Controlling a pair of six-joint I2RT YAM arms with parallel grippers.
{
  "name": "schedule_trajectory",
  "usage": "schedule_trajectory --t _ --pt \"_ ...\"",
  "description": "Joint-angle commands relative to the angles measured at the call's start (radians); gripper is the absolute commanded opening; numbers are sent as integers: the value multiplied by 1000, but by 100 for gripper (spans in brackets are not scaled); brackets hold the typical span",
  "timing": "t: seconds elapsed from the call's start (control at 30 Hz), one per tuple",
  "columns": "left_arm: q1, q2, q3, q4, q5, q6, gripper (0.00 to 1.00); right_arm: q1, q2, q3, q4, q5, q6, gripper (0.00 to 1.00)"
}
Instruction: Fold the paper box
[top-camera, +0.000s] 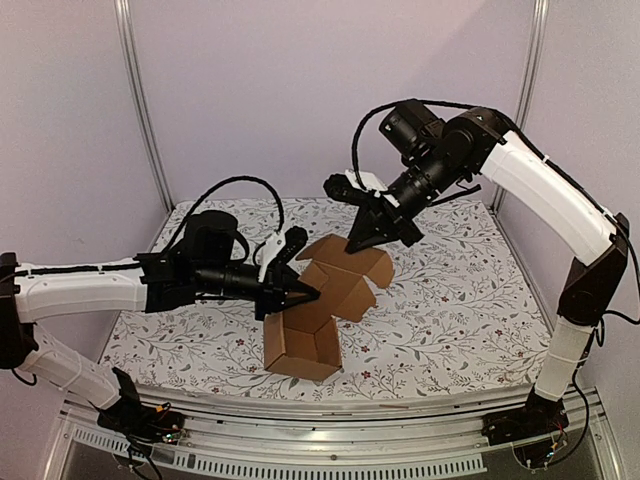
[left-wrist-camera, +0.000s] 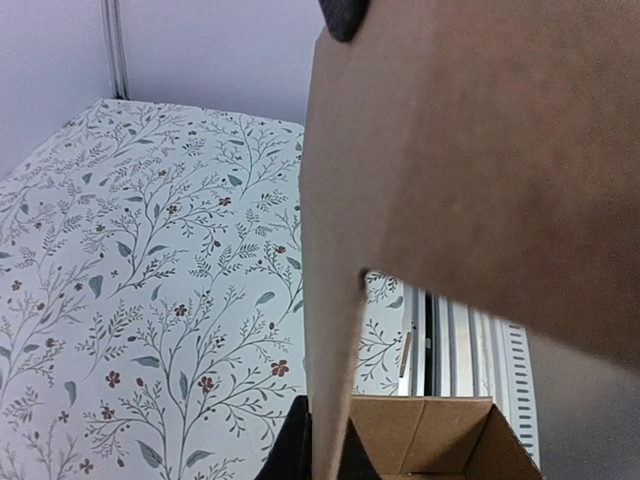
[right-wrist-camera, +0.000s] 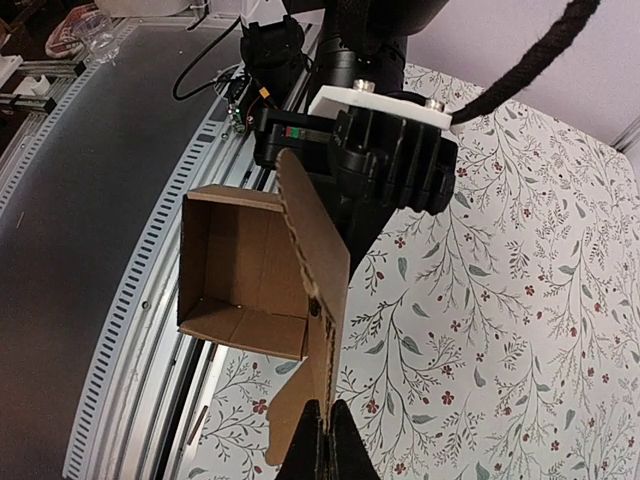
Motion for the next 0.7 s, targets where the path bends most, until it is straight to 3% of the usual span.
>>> schedule_trajectory --t 0.0,0.1,0.17,0.27,0.3,0.43,0.6,0.67 --pt "-4 -36 17 22 28 -27 0 11 13 -16 -217 -17 -4 2" --pt "-4 -46 16 24 26 -35 2 12 17 -22 -216 -9 -1 2" --pt "-4 -50 17 23 18 -39 10 12 19 -27 -214 -2 -1 2" --pt "-4 -57 17 9 -8 -48 34 12 20 -38 -211 5 1 2" --pt "-5 -63 16 2 -9 -45 36 12 21 -38 -213 8 1 2" --pt "1 -106 7 -20 -20 -33 38 11 22 -39 -221 24 -4 2" --pt "20 -132 6 -53 -3 -23 25 12 21 -39 -227 4 -8 2" --pt "22 -124 9 -65 0 -23 30 11 20 -39 -228 -13 -10 2"
